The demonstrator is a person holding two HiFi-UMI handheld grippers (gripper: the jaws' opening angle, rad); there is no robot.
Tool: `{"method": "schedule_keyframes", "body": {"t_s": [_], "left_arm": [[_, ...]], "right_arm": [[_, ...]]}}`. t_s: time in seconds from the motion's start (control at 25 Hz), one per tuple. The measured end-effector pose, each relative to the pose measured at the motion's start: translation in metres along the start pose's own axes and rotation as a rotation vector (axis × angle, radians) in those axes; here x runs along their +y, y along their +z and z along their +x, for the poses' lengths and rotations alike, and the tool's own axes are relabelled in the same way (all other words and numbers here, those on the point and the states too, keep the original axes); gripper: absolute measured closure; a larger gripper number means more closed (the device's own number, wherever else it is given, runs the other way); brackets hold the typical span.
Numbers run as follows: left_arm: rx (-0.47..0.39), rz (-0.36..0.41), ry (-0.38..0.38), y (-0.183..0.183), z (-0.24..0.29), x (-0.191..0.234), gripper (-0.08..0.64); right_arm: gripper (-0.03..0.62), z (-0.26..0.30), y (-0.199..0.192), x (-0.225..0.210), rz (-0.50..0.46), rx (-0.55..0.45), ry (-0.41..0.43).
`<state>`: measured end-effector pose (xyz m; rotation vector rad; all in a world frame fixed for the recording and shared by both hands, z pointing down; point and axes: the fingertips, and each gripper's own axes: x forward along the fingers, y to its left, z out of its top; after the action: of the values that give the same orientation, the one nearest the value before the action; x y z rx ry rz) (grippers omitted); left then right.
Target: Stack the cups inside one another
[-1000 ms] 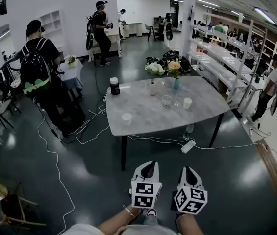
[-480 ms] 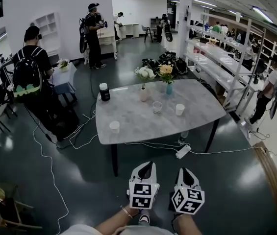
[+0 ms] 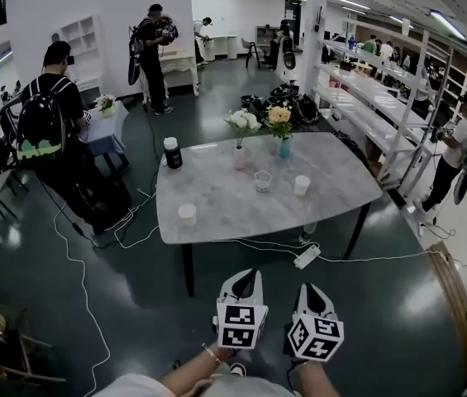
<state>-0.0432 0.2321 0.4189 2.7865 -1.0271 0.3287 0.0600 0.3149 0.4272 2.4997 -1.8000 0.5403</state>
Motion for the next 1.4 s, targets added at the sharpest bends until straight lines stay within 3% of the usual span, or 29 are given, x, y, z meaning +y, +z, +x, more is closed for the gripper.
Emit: {"method": "schedule_keyframes", "body": {"t_s": [0.56, 1.0, 1.4], "left_arm": [[0.043, -0.008, 0.057, -0.004, 0.051, 0.041, 0.566], [-0.008, -0.001, 0.026, 0.033, 0.134, 0.075, 0.566], [0.028, -0.009, 0.023, 0.043, 0.201, 0.102, 0.566]], "right_arm": [[0.584, 0.07, 0.0, -0.012, 0.024, 0.044, 0.015], [0.584, 0.157, 0.047, -0.012, -0.015, 0.0, 0.029], [0.584, 0.226, 0.057, -0.02, -0.007, 0.039, 0.029]]}}
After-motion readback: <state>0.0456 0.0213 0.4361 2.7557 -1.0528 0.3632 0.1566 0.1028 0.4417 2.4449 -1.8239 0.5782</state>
